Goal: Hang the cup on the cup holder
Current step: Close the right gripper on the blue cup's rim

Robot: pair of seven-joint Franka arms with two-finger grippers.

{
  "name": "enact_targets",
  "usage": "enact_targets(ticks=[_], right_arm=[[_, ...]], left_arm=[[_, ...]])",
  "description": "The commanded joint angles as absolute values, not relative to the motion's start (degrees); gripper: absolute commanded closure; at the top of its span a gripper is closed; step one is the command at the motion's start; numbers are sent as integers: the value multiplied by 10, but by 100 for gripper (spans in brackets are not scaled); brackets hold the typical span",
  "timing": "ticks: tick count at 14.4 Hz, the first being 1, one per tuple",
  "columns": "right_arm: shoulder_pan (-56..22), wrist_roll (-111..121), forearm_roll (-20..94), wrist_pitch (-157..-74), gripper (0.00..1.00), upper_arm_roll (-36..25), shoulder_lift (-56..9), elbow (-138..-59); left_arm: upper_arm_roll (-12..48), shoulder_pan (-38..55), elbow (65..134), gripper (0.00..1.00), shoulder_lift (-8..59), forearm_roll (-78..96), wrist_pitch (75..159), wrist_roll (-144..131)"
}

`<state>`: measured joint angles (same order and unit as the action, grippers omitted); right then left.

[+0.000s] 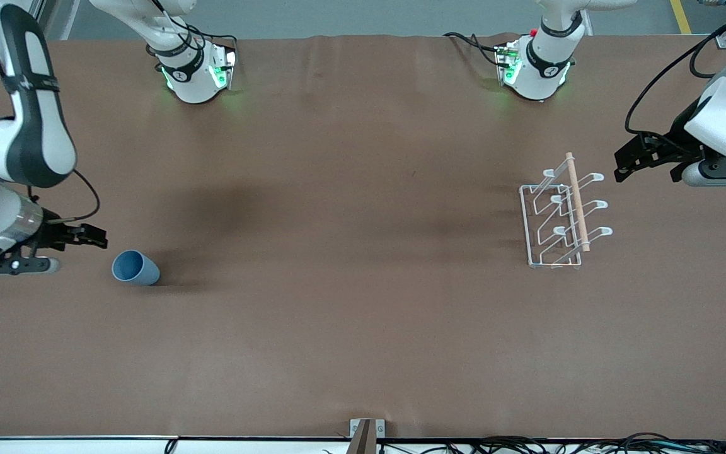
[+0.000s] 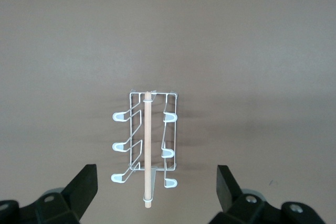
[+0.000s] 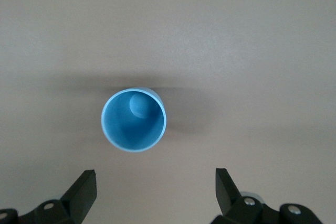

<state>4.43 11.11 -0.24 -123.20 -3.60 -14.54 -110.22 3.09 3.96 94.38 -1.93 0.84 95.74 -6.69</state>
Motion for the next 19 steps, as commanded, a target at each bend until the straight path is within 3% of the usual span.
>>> enact_targets(ticks=[1, 8, 11, 12, 14, 17, 18, 19], right_arm=[[51, 134, -8, -1282, 0, -31, -159, -1138], [56, 137, -6, -1388, 0, -31, -230, -1136], [56, 137, -3, -1393, 1, -30, -243, -1136], [57, 137, -2, -1394, 12, -30, -247, -1135], [58, 136, -1, -1394, 48, -30, -250, -1134], [60, 135, 20, -1418, 78, -29, -266, -1129], [60, 135, 23, -1419, 92, -29, -269, -1129], [61, 135, 28, -1422, 99, -29, -270, -1129]], left_arm=[[30, 42, 941, 0, -33, 4, 939, -61], [10, 53, 939, 0, -33, 11, 935, -60], [10, 49, 939, 0, -33, 11, 935, -61], [10, 49, 939, 0, -33, 11, 936, -61], [10, 49, 932, 0, -28, 11, 939, -64], [10, 48, 931, 0, -26, 10, 940, -63], [10, 48, 931, 0, -26, 10, 940, -62], [10, 48, 931, 0, -26, 10, 940, -61]])
